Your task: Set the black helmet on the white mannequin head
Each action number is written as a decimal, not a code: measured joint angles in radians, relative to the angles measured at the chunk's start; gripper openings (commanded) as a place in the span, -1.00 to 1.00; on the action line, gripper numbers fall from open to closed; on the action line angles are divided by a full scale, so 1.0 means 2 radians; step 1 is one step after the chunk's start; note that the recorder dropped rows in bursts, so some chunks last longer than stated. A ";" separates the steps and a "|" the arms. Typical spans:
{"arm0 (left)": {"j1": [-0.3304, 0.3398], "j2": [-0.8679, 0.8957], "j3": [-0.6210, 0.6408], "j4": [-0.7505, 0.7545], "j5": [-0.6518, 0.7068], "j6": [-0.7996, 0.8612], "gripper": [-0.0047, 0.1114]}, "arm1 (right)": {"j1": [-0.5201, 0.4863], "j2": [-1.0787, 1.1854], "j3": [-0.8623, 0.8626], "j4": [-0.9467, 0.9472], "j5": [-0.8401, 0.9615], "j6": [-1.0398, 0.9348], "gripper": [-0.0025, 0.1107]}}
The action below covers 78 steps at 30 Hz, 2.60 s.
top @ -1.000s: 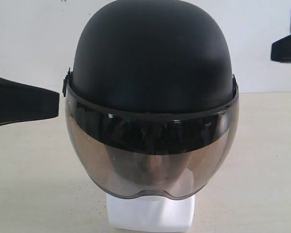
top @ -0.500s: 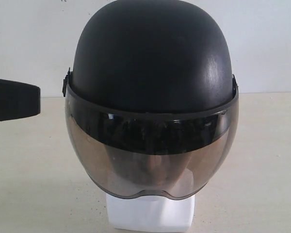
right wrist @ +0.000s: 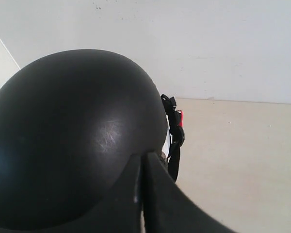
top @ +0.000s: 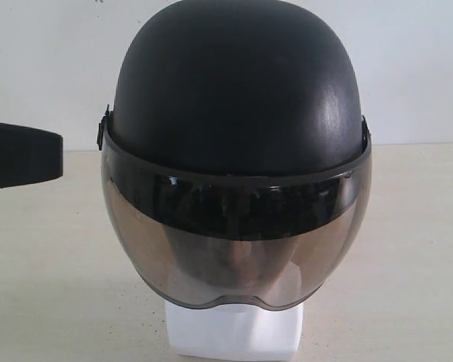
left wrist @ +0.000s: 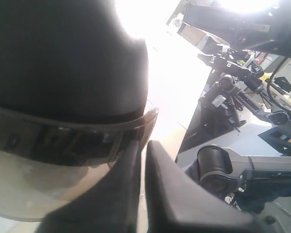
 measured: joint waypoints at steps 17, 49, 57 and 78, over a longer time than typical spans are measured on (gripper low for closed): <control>0.000 -0.122 0.000 0.000 0.000 0.007 -0.84 | 0.000 0.000 0.000 -0.001 0.001 0.000 -0.96; 0.000 -0.387 0.163 -0.327 0.554 0.004 -0.84 | 0.000 0.000 0.000 -0.001 0.001 0.000 -0.96; 0.000 -0.439 0.224 -0.456 0.577 0.004 -0.84 | 0.000 0.000 0.000 -0.001 0.001 0.000 -0.96; 0.000 -0.443 0.364 -0.735 0.438 0.608 -0.84 | 0.000 0.000 0.000 -0.001 0.001 0.000 -0.96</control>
